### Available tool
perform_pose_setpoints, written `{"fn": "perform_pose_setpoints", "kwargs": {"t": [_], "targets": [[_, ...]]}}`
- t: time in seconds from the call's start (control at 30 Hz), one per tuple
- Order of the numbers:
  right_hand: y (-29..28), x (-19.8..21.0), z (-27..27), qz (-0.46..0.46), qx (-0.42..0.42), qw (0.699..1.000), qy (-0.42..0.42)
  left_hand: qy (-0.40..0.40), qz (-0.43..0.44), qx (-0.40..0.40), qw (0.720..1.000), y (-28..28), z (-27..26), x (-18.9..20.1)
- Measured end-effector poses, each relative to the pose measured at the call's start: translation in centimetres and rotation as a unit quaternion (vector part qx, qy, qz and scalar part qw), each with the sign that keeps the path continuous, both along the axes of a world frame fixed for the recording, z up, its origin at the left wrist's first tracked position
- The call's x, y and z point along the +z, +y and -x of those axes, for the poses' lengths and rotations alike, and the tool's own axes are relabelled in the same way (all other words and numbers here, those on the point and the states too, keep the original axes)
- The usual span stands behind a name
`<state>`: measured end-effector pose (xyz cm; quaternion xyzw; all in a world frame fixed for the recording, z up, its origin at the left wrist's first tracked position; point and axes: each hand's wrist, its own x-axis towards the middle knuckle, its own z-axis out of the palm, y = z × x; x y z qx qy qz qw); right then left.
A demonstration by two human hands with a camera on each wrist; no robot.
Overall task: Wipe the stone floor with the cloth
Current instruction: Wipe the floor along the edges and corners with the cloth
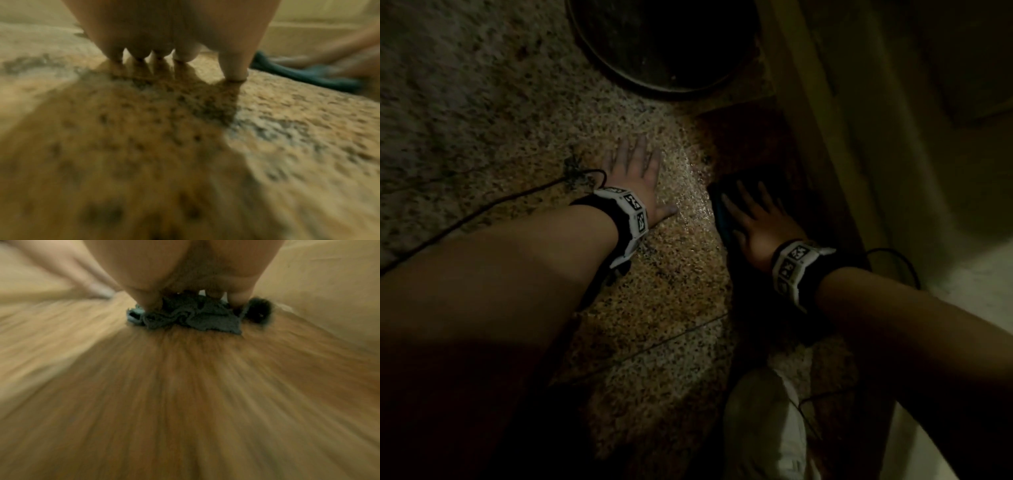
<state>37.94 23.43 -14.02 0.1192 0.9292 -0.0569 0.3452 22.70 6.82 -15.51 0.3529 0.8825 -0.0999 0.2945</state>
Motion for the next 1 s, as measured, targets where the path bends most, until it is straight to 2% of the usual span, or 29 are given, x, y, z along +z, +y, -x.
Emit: {"fn": "perform_pose_setpoints", "kwargs": {"t": [0.2,0.37,0.57,0.73,0.87,1.0], "targets": [[2.3,-1.0,7.2,0.005,-0.102,0.993,0.051,0.006,0.011,0.000,1.000,0.0,-0.1,-0.3],[3.8,-1.3,11.4,-0.021,-0.140,0.988,0.055,0.004,0.012,-0.004,1.000,-0.1,0.0,-0.3],[3.9,-0.9,10.6,-0.009,-0.126,0.991,0.049,-0.006,0.016,-0.009,1.000,-0.2,0.2,0.3],[2.8,-0.7,6.9,0.008,-0.127,0.991,0.032,-0.028,0.023,-0.004,0.999,-1.7,0.7,1.5],[2.1,1.2,6.0,0.041,-0.153,0.987,0.021,-0.040,0.095,0.044,0.994,-4.3,0.9,4.3],[-0.3,5.4,8.3,0.090,-0.242,0.965,0.047,-0.015,0.136,0.058,0.989,-7.5,2.5,9.3]]}}
